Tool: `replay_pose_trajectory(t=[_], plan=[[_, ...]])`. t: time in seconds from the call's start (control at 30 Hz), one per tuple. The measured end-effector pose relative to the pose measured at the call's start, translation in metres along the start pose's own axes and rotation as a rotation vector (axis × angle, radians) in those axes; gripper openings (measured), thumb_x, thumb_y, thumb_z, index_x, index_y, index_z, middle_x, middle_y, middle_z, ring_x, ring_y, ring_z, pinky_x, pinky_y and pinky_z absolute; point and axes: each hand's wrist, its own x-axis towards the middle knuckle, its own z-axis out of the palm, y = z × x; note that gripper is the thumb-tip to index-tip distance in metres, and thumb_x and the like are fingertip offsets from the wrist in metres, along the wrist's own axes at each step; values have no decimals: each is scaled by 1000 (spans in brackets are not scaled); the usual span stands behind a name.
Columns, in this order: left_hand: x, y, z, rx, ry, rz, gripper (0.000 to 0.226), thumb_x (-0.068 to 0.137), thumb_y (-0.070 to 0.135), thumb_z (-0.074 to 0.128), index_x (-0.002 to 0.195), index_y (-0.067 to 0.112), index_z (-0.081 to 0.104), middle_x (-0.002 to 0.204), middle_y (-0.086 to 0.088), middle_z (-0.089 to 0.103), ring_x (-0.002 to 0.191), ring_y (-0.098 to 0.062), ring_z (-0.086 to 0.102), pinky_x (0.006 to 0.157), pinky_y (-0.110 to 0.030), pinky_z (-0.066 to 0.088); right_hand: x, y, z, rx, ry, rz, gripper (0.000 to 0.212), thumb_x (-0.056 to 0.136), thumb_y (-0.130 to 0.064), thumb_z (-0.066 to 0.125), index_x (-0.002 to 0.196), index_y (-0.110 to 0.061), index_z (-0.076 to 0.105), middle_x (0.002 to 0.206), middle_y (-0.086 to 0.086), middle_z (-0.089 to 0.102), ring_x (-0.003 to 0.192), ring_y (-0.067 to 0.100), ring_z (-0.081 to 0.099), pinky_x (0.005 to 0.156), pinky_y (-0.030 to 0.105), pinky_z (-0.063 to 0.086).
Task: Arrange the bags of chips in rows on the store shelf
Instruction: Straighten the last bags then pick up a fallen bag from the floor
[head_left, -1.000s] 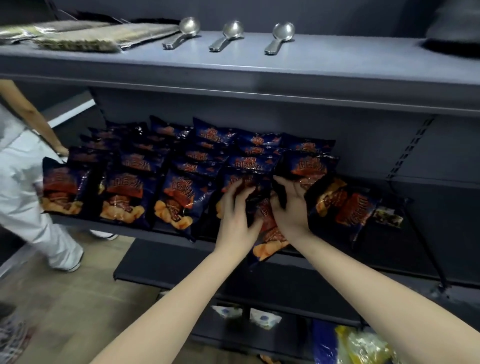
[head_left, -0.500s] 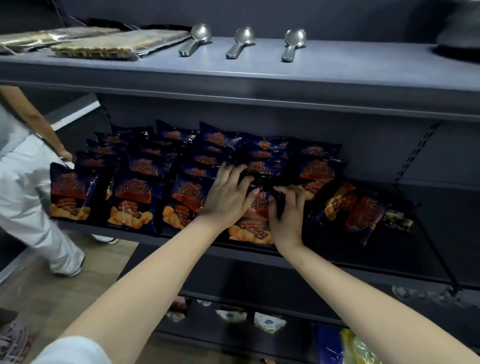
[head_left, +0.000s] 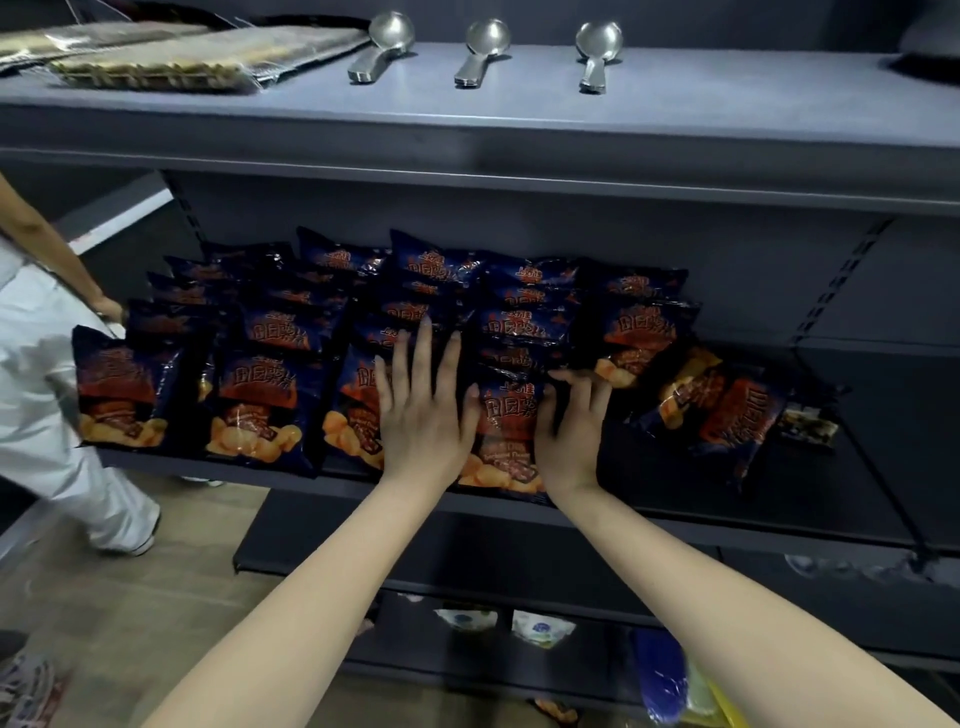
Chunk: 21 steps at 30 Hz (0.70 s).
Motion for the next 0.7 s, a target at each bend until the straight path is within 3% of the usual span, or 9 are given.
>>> replay_pose_trajectory(t=[0.07, 0.23, 0.37, 0.7], plan=[[-3, -9, 6, -7, -63, -45, 57, 95, 42, 24, 147, 19, 25, 157, -9, 11, 144, -30, 9, 115, -49, 2, -1, 2, 2, 4, 1, -13, 27, 92, -18, 44, 113, -8, 56, 122, 14, 41, 116, 25, 45, 102, 40, 41], [-2, -13, 17, -77, -129, -55, 58, 96, 42, 17, 149, 18, 19, 158, -4, 4, 145, -23, -1, 116, -46, -2, -2, 5, 3, -76, -194, -131, 48, 86, -50, 53, 128, -27, 51, 147, 4, 22, 138, 20, 19, 113, 43, 22], [-2, -15, 21, -163, -128, -60, 60, 96, 44, 14, 149, 17, 18, 158, -3, 3, 145, -18, -8, 116, -42, -8, 1, 12, 4, -204, -218, -229, 53, 81, -55, 57, 129, -32, 53, 151, 7, 22, 140, 32, 16, 113, 51, 19], [-1, -16, 25, -230, -118, -67, 60, 95, 44, 15, 149, 16, 16, 158, -1, 4, 144, -14, -12, 115, -39, -13, 3, 14, 8, -292, -188, -248, 52, 82, -57, 54, 128, -34, 51, 148, 4, 25, 138, 34, 20, 112, 51, 22]])
